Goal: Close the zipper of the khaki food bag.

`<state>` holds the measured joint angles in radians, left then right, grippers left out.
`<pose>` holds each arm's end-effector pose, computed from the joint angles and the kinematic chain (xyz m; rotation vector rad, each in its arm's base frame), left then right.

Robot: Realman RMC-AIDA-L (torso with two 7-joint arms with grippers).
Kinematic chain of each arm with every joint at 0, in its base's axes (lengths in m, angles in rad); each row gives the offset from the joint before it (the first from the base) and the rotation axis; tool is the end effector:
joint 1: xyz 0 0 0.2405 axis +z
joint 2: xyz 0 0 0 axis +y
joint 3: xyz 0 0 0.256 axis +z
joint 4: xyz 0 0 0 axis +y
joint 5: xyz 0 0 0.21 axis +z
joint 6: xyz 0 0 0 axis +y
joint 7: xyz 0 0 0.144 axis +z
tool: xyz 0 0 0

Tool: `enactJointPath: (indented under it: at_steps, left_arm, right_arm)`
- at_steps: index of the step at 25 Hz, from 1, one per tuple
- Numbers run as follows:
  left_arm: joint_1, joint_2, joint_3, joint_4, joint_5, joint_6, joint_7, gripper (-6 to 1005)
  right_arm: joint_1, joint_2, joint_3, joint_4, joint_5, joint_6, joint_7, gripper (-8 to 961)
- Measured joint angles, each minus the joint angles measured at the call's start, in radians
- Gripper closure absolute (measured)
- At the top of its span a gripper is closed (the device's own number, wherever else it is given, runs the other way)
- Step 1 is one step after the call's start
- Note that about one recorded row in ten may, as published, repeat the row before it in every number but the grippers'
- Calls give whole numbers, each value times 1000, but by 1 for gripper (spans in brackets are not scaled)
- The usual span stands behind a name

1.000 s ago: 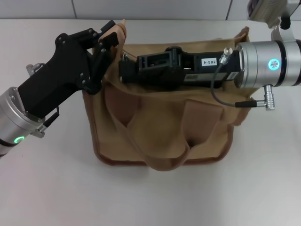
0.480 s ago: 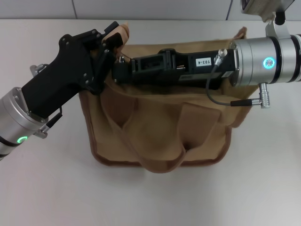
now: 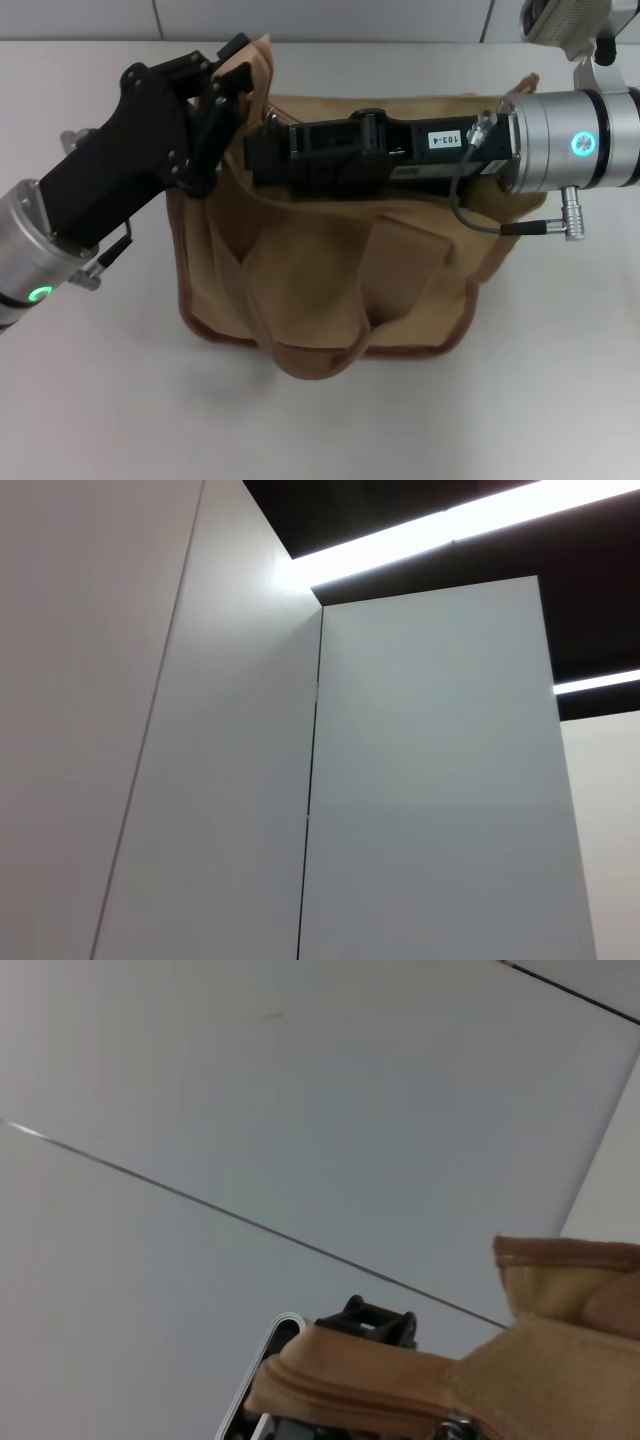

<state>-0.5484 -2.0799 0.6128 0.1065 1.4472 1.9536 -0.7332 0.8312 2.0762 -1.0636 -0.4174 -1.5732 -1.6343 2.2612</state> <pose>-0.2183 0.2826 -0.0021 -2.1745 -0.1564 -1.6423 0.1273 0.3482 -0.0479 2.2002 -1.3868 -0.8000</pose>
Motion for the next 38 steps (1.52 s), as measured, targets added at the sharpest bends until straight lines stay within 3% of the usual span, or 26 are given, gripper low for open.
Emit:
enactJointPath:
  at_steps: [9, 17, 27, 38]
  left_arm:
    - [-7, 0, -3, -4, -1, -17, -1, 943]
    - [0, 0, -35, -20, -6, -75, -2, 942]
    - [23, 0, -58, -44, -7, -115, -2, 940]
    - [30, 3, -91, -56, -6, -78, -29, 938]
  right_arm:
    - [-16, -6, -1, -20, -3, 20, -7, 409]
    - [-91, -13, 46, -122, 6, -7, -23, 411]
    - [-46, -33, 94, -104, 7, -77, 17, 413]
    - [-17, -15, 72, -72, -5, 7, 16, 416]
